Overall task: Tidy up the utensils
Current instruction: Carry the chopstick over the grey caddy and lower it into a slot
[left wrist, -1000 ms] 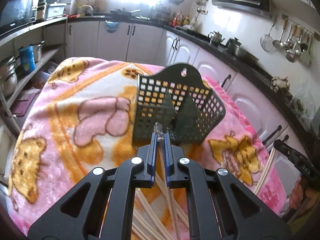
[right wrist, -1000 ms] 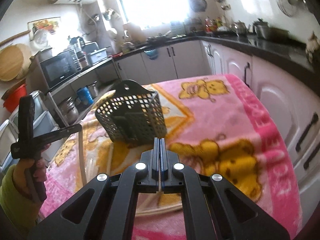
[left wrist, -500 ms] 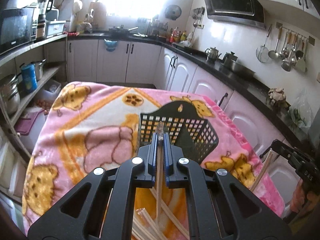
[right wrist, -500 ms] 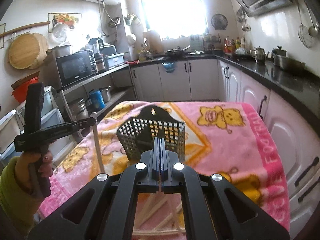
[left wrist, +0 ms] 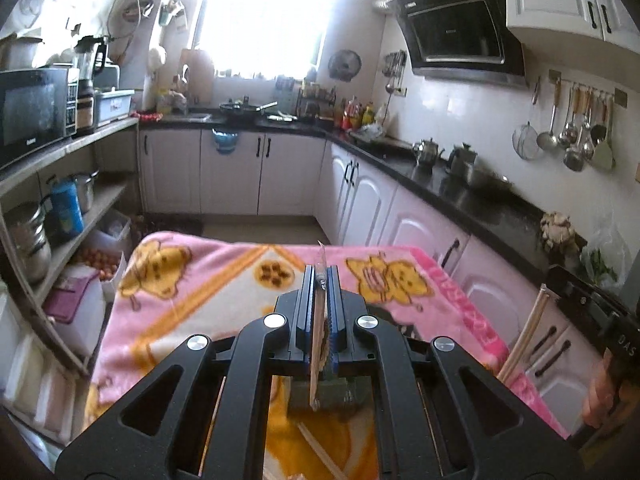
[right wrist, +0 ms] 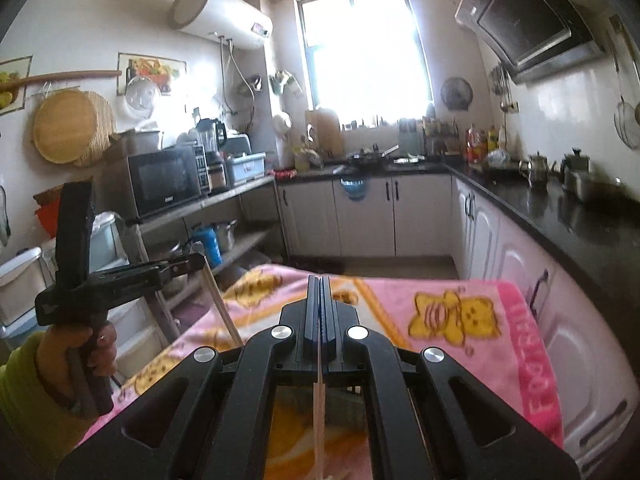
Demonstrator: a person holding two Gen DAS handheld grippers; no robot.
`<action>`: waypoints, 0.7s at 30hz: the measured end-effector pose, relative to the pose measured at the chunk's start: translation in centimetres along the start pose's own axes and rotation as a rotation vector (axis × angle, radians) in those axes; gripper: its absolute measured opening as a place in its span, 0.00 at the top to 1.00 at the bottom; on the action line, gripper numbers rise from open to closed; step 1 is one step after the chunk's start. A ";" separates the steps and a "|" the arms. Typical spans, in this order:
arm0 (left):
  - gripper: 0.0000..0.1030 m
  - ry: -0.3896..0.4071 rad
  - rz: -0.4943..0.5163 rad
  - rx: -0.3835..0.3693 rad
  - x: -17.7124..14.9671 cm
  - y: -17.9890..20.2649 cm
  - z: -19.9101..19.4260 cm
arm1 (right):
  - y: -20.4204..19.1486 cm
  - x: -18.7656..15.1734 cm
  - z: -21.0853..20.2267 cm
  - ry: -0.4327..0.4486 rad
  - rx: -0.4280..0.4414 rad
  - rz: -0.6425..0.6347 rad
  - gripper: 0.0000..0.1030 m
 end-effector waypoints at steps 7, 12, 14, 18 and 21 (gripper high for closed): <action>0.99 0.048 0.024 0.010 3.5 0.3 0.6 | 0.8 4.2 3.4 0.034 -0.011 0.018 0.99; 0.99 0.067 0.021 0.010 4.4 0.1 2.0 | 1.7 5.4 6.7 0.015 -0.026 0.048 0.99; 0.99 0.064 0.017 0.010 4.2 -0.2 2.7 | 1.9 5.3 7.9 0.015 -0.026 0.059 0.99; 0.99 0.037 -0.015 0.006 3.0 -1.2 4.6 | 2.1 4.4 10.2 0.004 -0.031 0.072 0.99; 0.99 0.021 -0.029 0.004 1.7 -1.9 5.6 | 2.0 3.0 12.0 -0.012 -0.036 0.075 0.99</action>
Point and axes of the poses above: each gripper's, at about its wrist camera, not at the fingertips, and z roughly the way its jaws point, y to its right, x to its top, the point moved 7 cm from there along z, roughly the way its jaws point, and after that the axes turned 13 degrees about -x, right-handed, at the moved point
